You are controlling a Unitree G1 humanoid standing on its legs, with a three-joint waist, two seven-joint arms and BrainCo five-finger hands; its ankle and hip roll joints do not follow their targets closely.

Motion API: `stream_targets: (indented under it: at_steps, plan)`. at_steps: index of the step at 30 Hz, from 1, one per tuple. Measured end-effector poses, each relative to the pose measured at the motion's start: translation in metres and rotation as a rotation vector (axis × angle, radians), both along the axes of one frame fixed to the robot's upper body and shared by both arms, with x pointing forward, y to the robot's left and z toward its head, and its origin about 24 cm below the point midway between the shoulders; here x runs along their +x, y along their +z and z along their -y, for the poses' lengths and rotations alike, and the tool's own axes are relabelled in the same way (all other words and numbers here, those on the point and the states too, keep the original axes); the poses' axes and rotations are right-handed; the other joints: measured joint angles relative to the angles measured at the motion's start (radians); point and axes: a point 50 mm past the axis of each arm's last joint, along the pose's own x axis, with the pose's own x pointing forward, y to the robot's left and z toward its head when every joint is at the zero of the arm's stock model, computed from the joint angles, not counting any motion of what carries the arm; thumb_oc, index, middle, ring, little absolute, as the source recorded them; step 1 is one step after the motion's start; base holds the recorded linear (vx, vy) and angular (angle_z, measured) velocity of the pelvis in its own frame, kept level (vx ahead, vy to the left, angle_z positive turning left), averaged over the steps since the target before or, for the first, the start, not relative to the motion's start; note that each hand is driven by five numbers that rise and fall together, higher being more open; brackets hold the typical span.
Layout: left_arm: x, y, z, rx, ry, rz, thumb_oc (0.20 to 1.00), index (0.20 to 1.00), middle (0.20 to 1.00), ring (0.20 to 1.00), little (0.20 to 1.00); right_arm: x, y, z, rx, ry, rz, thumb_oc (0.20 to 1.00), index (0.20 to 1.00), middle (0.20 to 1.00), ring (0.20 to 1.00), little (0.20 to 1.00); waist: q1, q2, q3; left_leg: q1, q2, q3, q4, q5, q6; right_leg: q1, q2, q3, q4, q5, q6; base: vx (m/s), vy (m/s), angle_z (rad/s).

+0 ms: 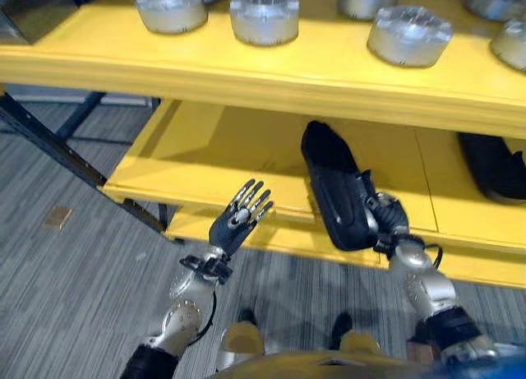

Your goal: Move parts from the plastic box to the shelf.

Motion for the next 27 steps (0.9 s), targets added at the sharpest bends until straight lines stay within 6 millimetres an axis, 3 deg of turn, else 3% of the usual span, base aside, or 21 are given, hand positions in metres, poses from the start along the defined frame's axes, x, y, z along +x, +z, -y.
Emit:
stream_targets:
  at_steps: [5, 9, 12, 14, 17, 22, 24, 27]
  plan:
    - [0.027, 0.036, 0.006, 0.026, -0.032, 0.134, 1.000, 1.000, 1.000, 1.000, 1.000, 0.041, 0.064, 0.032, -0.010, -0.119, 0.157, 0.200, 0.200, 0.200, 0.200, 0.200, 0.017, 0.008, 0.140, -0.100, 0.026, -0.004, 0.077, -0.001, 0.006, -0.086, 0.002, -0.002, 0.048, 0.006, -0.015, -0.21, -0.021, 0.00]
    - [0.037, 0.053, 0.007, 0.038, -0.038, 0.204, 1.000, 1.000, 1.000, 1.000, 1.000, 0.059, 0.106, 0.044, -0.016, -0.146, 0.246, 0.200, 0.200, 0.200, 0.200, 0.200, 0.021, 0.009, 0.217, -0.195, 0.069, -0.015, 0.233, -0.065, 0.008, -0.172, -0.019, -0.002, 0.179, -0.038, -0.039, -0.15, -0.004, -0.03]
    - [0.041, 0.057, 0.007, 0.016, -0.010, 0.188, 1.000, 1.000, 1.000, 1.000, 1.000, 0.068, 0.110, 0.054, -0.006, -0.176, 0.202, 0.200, 0.200, 0.200, 0.200, 0.200, 0.024, 0.009, 0.239, -0.290, 0.109, -0.029, 0.431, -0.169, 0.016, -0.266, -0.048, 0.020, 0.359, -0.117, -0.044, -0.18, 0.059, -0.09]
    - [0.042, 0.056, 0.010, 0.013, -0.013, 0.193, 1.000, 1.000, 1.000, 1.000, 1.000, 0.072, 0.116, 0.056, 0.006, -0.191, 0.204, 0.200, 0.200, 0.200, 0.200, 0.200, 0.022, 0.007, 0.249, -0.324, 0.119, -0.027, 0.510, -0.211, 0.027, -0.307, -0.062, 0.040, 0.423, -0.137, -0.040, -0.17, 0.119, -0.22]
    - [0.043, 0.056, 0.015, 0.018, -0.026, 0.200, 1.000, 1.000, 1.000, 1.000, 1.000, 0.077, 0.134, 0.061, -0.010, -0.207, 0.240, 0.200, 0.200, 0.200, 0.200, 0.200, 0.020, 0.008, 0.259, -0.356, 0.122, -0.015, 0.570, -0.243, 0.042, -0.352, -0.079, 0.065, 0.471, -0.148, -0.033, -0.09, 0.075, -0.14]
    - [0.041, 0.051, 0.020, 0.026, -0.038, 0.196, 1.000, 1.000, 1.000, 1.000, 1.000, 0.083, 0.145, 0.073, -0.081, -0.238, 0.212, 0.200, 0.200, 0.200, 0.200, 0.200, 0.023, 0.009, 0.263, -0.375, 0.128, -0.001, 0.626, -0.280, 0.057, -0.375, -0.106, 0.064, 0.499, -0.160, -0.025, -0.06, 0.053, -0.13]
    - [0.042, 0.054, 0.018, 0.006, -0.020, 0.210, 1.000, 1.000, 1.000, 1.000, 1.000, 0.084, 0.161, 0.080, -0.137, -0.251, 0.228, 0.200, 0.200, 0.200, 0.200, 0.200, 0.026, 0.008, 0.263, -0.417, 0.135, 0.004, 0.680, -0.305, 0.062, -0.419, -0.135, 0.039, 0.536, -0.153, -0.026, -0.05, 0.036, -0.23]
    - [0.043, 0.056, 0.018, -0.014, -0.014, 0.219, 1.000, 1.000, 1.000, 1.000, 1.000, 0.083, 0.177, 0.089, -0.169, -0.282, 0.248, 0.200, 0.200, 0.200, 0.200, 0.200, 0.023, 0.009, 0.265, -0.467, 0.152, 0.004, 0.744, -0.337, 0.071, -0.473, -0.138, 0.058, 0.585, -0.158, -0.030, -0.02, 0.011, -0.13]
